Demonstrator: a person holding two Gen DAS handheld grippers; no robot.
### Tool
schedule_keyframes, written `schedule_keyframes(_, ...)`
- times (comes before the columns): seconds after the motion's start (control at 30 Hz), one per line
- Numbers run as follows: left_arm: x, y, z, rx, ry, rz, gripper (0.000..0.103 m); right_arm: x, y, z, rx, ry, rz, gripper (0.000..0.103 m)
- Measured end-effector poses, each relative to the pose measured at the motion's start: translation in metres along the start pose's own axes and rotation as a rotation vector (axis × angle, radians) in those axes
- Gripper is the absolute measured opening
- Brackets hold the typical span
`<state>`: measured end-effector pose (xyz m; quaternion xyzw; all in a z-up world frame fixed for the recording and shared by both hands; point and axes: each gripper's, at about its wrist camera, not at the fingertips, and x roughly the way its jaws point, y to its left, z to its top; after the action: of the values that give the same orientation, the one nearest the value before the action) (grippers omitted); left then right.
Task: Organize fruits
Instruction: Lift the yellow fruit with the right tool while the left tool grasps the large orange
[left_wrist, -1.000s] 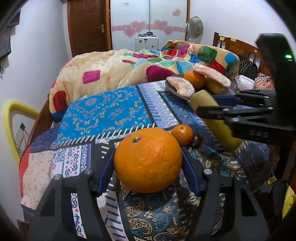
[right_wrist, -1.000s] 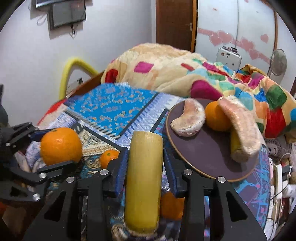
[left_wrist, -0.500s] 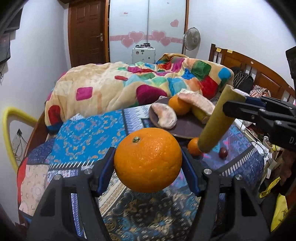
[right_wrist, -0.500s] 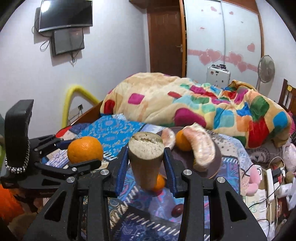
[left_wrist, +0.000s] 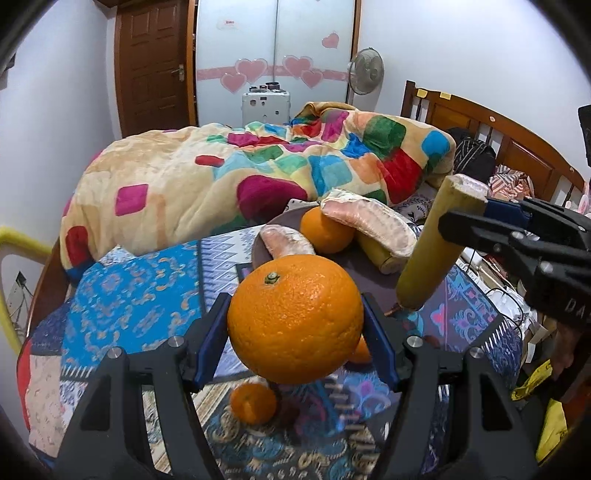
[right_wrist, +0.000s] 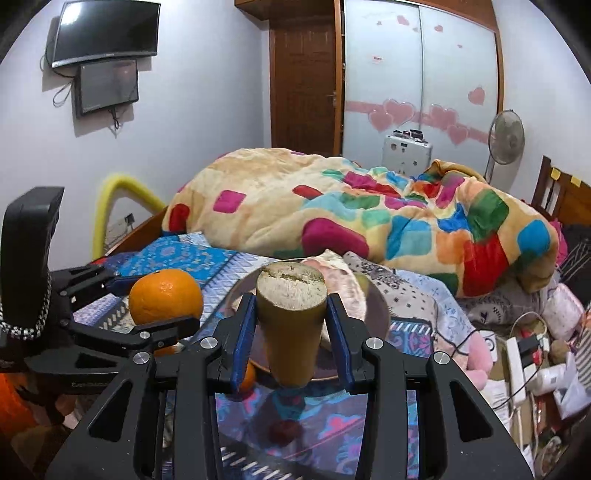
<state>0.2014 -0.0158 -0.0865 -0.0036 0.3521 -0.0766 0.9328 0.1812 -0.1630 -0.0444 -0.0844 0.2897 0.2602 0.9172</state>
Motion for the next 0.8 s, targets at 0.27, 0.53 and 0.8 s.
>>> schedule_keyframes(0.27,0.018,0.006,0.002,0.0,0.026,0.003,0.068,0.03,-0.003,0.005,-0.018,0.013,-0.002,0.035)
schedule_keyframes(0.53,0.03,0.01,0.004,0.007,0.047,0.019,0.068,0.058,-0.009,0.005,0.008,0.044,0.019,0.035)
schedule_keyframes(0.8,0.042,-0.005,0.007,0.026,0.066,0.012,0.068,0.038,-0.017,-0.006,0.021,0.029,0.029,0.035)
